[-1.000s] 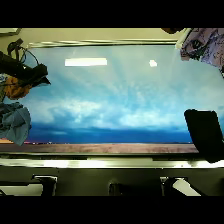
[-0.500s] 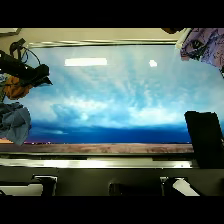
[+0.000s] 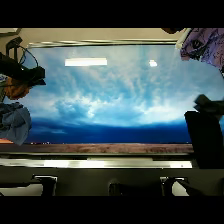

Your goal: Fold the clothes and pants, and hang the long-sleeved shirts on hangers.

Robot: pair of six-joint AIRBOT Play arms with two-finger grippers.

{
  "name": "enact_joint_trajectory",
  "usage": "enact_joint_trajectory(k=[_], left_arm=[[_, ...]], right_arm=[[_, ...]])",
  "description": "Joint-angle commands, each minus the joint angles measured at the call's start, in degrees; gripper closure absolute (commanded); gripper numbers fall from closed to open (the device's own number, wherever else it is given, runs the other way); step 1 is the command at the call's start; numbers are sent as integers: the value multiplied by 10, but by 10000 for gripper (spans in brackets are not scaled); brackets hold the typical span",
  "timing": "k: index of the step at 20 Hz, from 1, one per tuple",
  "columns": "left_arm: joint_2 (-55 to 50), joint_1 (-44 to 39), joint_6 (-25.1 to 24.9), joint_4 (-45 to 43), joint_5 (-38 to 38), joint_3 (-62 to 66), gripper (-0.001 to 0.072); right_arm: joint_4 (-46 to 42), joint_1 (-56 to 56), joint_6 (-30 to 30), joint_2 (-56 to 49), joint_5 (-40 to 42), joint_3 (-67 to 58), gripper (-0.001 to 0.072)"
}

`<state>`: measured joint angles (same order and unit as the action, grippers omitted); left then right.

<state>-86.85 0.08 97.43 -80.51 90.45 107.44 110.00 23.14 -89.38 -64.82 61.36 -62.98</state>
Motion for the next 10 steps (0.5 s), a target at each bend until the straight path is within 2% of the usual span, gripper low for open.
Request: enact_joint_trajectory(k=[1,5,10], left_arm=[[40,1,-32,-50,-17,-50,691],[108,6,-32,-58,-67,-149,690],[109,6,-29,-74,-40,-152,689]], right_arm=[[7,-185,-47,2,-38,-12,685],[-42,-318,-47,2,-46,-12,684],[-64,-335,-47,2,-54,-13,683]])
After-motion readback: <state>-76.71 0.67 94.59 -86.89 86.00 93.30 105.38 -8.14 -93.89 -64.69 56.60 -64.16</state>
